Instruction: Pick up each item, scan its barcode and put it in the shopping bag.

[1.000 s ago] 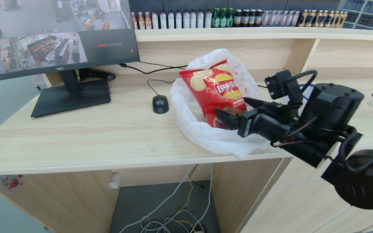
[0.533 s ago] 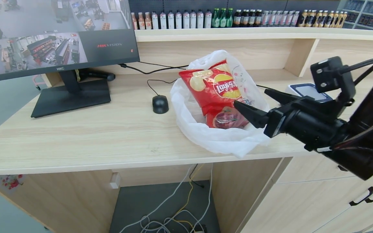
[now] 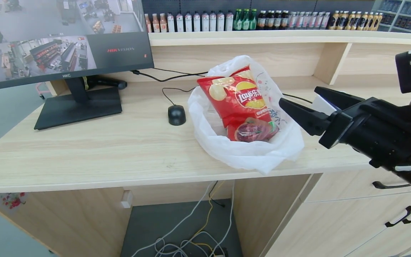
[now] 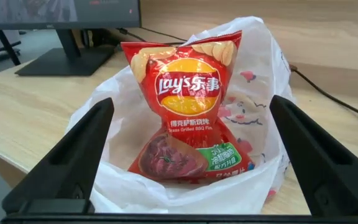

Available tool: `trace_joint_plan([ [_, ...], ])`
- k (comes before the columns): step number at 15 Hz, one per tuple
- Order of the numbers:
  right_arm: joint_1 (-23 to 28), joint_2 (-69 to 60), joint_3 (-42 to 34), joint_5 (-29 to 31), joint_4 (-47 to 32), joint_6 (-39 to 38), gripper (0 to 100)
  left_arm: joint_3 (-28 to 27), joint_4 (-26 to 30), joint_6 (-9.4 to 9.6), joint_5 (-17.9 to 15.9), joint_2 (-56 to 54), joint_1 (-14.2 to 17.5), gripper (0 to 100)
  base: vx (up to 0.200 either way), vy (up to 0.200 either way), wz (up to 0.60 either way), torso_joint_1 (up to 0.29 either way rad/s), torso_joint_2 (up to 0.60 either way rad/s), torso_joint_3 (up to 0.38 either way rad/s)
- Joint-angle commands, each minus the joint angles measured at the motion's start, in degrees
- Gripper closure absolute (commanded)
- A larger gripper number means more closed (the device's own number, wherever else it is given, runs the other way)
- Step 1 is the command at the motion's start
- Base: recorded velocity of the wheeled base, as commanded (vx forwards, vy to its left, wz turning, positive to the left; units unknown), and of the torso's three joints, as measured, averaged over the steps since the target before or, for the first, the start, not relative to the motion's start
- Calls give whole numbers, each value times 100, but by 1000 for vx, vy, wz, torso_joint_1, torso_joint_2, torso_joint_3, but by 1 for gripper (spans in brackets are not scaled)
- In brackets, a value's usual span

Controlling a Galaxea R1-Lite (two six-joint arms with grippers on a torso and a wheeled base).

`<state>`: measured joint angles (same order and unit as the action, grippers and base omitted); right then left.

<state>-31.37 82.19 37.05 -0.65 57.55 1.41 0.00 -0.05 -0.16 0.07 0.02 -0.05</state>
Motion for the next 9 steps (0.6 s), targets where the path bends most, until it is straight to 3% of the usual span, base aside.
trace_joint_plan([
  [1,-1,-115,-66,-6,2,-1,0,0,5,-2,1,-2,5,0,-200,200,0,2,7,-2],
  [2,-10,-124,-75,-6,2,-1,0,0,-4,-2,1,-2,-4,0,-200,200,0,-2,2,-2],
  [9,-10,-133,-163,-111,2,8,0,0,-4,-11,1,-2,5,0,0,0,0,0,0,0],
])
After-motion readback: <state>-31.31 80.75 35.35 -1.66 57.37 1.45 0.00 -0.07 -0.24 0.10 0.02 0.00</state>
